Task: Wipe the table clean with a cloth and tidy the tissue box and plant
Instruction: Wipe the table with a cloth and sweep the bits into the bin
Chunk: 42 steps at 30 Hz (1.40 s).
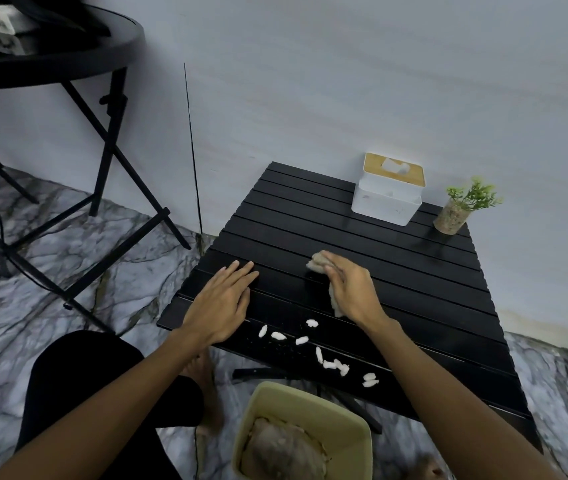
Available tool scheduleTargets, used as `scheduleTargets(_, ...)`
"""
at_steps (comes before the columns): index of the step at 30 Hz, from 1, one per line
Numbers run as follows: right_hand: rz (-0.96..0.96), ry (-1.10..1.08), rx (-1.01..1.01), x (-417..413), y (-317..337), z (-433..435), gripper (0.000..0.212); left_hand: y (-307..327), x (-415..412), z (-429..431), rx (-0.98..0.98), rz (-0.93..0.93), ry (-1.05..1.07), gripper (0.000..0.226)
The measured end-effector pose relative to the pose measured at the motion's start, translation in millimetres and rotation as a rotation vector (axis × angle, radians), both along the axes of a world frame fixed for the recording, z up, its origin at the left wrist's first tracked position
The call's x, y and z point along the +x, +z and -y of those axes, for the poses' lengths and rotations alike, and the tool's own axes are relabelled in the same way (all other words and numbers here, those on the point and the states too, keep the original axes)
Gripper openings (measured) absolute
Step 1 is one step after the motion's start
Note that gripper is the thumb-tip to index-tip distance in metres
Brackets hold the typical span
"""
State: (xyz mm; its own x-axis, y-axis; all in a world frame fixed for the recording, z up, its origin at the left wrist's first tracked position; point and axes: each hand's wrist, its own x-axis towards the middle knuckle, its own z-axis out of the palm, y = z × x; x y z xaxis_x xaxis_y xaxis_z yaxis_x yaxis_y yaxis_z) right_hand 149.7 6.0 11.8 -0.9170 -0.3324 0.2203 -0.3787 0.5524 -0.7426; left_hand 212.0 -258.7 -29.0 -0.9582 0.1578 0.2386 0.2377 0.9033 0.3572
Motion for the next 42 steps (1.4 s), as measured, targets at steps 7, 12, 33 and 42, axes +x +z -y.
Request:
scheduleTargets(7,-0.140,0.090,0.245,-4,-10,35,0.030,0,1,2,0.008,-0.008,-0.009,0.061)
scheduleTargets(12,-0.148,0.415,0.260,29,-11,32,0.040,-2,0,2,0.009,-0.017,-0.012,0.060)
scheduleTargets(33,-0.127,0.089,0.219,10,-13,40,0.037,1,2,2,0.051,-0.028,-0.027,0.052)
scheduleTargets(42,-0.172,0.562,0.259,60,-9,38,0.040,0,-1,3,0.102,-0.022,-0.038,0.062)
